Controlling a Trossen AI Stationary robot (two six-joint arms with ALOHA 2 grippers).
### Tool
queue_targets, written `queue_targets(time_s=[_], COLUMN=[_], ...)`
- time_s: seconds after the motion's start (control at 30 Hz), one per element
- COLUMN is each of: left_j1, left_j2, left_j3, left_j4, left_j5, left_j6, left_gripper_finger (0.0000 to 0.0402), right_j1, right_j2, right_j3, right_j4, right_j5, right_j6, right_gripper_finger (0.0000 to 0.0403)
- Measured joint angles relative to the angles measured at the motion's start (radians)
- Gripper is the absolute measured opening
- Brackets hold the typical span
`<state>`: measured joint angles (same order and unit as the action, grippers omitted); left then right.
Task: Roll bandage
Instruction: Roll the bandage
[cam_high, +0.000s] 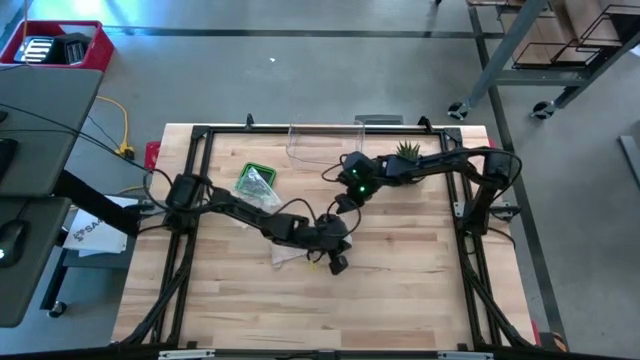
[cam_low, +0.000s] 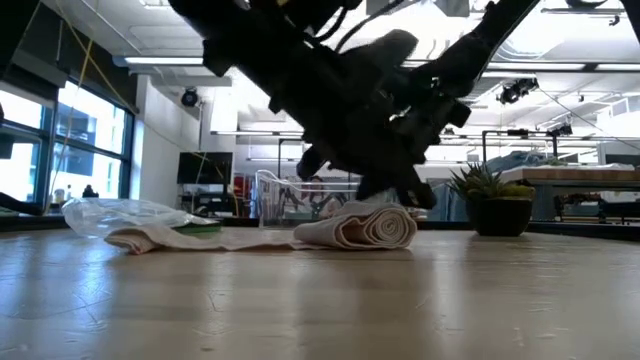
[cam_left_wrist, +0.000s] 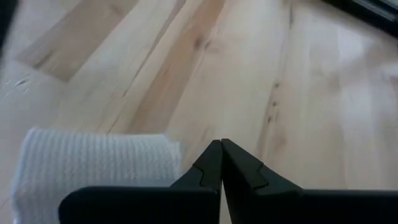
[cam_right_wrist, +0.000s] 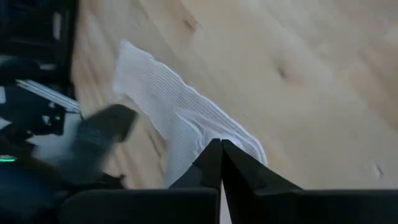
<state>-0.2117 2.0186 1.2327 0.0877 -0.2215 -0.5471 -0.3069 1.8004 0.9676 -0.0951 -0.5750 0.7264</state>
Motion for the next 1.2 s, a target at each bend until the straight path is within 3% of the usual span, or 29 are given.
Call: queue_targets(time_s=[0.13,0.27,0.63,0.9,1.1,1.2], left_j1=[-0.005,0.003,-0.040,-0.033,-0.004,0.000], left_j2=[0.026,0.044,0.038,0.038,0.074,0.065], left_j3=[-0.004,-0.002,-0.004,-0.004,-0.005,-0.001], left_j4=[-0.022,-0.035,-0.028,-0.065,-0.032,-0.023], left_j5=[-0.075,-0.069,-0.031,-0.135,-0.036,-0.054], left_j6=[-0.040,-0.057,-0.115,-0.121,-0.106,-0.105], left_gripper_finger=[0.0000,0.0000,0.0000,0.0000,0.0000,0.0000], right_j1=[-0.009,0.003,-0.005,-0.022,-0.015,-0.002], right_j2=[0.010,0.066,0.140,0.140,0.140,0.140], right_j3=[0.000,0.000,0.000,0.001,0.001,0.001], right_j4=[0.045,0.088,0.234,0.234,0.230,0.221], right_j5=[0.022,-0.047,-0.012,-0.001,0.020,0.053], right_j6=[0.035,0.070,0.177,0.185,0.186,0.186], right_gripper_finger=[0.0000,0.0000,0.0000,0.0000,0.0000,0.0000])
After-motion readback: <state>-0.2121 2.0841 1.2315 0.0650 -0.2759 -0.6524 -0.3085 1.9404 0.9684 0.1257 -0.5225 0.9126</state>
